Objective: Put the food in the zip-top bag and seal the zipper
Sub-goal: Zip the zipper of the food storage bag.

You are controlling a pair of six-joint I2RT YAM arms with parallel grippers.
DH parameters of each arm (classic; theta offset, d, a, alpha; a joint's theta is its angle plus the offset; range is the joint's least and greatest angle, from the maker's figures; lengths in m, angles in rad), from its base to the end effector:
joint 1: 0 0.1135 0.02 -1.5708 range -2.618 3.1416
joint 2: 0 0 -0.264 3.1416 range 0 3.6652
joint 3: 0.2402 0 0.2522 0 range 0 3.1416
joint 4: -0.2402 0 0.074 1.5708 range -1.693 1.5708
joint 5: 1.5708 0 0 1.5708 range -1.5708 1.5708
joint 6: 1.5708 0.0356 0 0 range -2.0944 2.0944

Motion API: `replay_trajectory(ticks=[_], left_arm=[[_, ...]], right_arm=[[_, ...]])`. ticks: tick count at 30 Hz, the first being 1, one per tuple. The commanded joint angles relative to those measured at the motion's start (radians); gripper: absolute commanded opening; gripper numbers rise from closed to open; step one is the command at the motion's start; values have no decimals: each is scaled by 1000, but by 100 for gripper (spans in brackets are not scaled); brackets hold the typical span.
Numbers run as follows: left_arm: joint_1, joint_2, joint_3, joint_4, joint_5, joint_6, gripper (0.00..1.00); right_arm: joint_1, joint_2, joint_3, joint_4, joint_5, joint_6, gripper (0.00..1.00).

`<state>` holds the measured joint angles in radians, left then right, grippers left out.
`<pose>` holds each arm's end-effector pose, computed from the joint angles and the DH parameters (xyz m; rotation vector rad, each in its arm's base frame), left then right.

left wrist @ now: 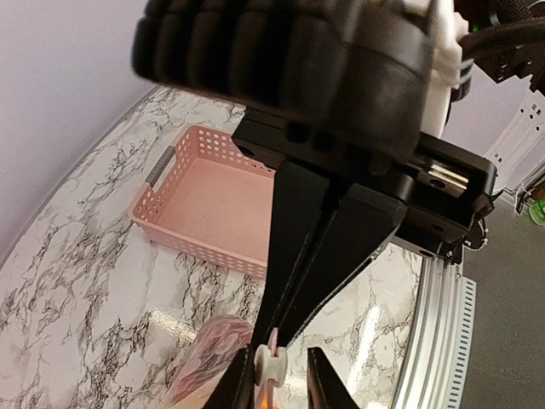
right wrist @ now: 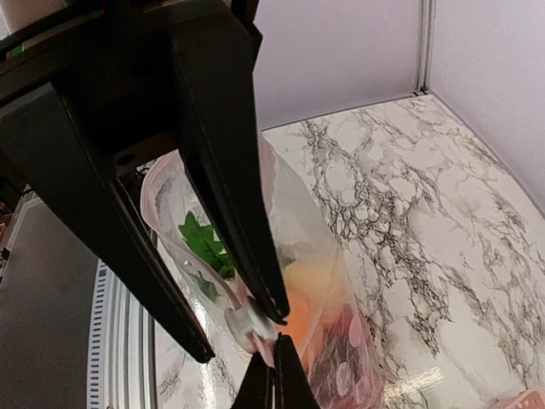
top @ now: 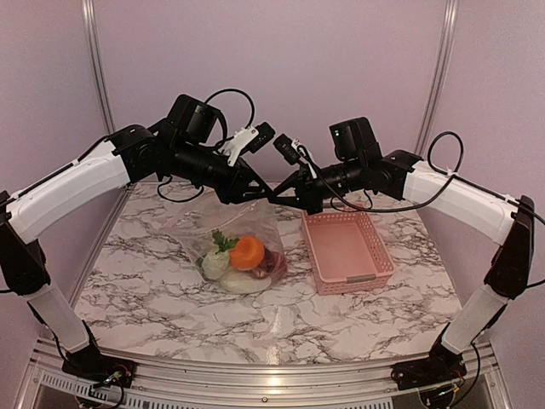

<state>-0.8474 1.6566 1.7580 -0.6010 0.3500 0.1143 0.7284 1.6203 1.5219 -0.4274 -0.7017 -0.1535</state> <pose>0.2388 -0.2888 0.4095 1.1817 1.7825 -0.8035 0.2610 0.2636 0.3620 -1.2921 1.7044 1.0762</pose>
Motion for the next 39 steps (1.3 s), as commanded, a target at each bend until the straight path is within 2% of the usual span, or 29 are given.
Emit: replay_trajectory(ticks=[1,12,22,39], left_arm=[[6,3,-20,21,16,13,18],[8,5,-33,19,-3,23,0],[9,-55,-66,-18,-45,17,0],[20,-198,-167,-139,-188,52,0]], right_arm=[[7,-14,47,1,-5,6,0],[7,-11,47,-2,-10,5,0],[-70,-79,-37,115,-27,85,0],[-156,-89,-81,129,-6,85,0]])
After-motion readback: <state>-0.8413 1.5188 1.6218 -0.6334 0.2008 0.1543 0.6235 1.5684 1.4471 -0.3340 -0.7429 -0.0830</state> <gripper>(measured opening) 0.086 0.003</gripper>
